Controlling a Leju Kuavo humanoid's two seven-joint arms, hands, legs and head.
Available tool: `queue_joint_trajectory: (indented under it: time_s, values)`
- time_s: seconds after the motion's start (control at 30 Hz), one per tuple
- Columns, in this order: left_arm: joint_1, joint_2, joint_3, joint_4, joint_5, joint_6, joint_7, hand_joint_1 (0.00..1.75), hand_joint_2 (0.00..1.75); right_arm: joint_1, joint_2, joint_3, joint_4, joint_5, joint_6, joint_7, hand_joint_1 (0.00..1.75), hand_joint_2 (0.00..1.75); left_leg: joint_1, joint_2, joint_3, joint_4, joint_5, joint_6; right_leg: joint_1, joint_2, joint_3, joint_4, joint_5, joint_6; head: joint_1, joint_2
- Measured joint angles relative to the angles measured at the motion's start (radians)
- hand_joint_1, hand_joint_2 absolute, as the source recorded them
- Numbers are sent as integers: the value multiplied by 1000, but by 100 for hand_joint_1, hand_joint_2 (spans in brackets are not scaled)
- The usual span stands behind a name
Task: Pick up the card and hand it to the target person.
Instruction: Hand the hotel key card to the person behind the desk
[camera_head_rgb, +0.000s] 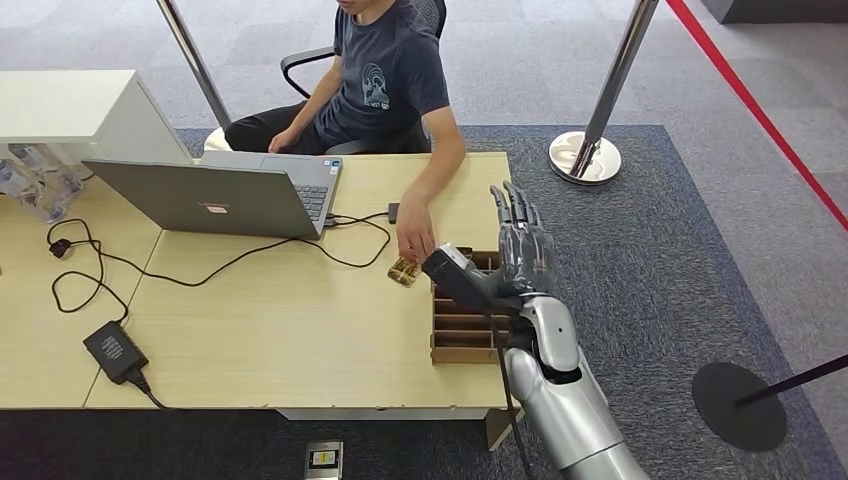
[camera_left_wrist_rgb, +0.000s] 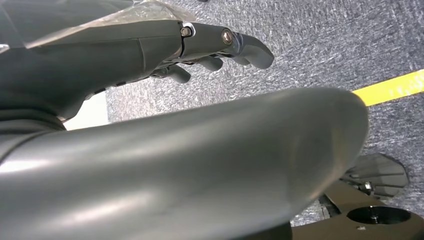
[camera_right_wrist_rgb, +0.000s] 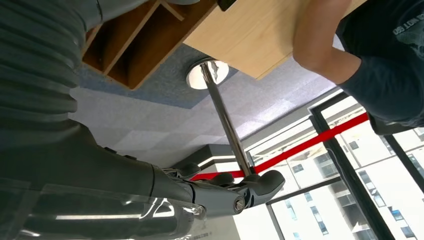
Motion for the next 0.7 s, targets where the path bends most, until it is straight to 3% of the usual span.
queue_joint_trajectory:
  time_s: [0.43,0.7]
  values:
    - [9,0,1,0,11,4,-18,0,0,241,0,-162,-222,-1,-17,0,0,175,0,0,0,0,0,0,0,0,0,0,0,0,0,0]
    - [16,-1,2,0,24,7,-15,0,0,384,9,-322,-325,-47,-27,-14,0,175,0,0,0,0,0,0,0,0,0,-1,0,0,0,0]
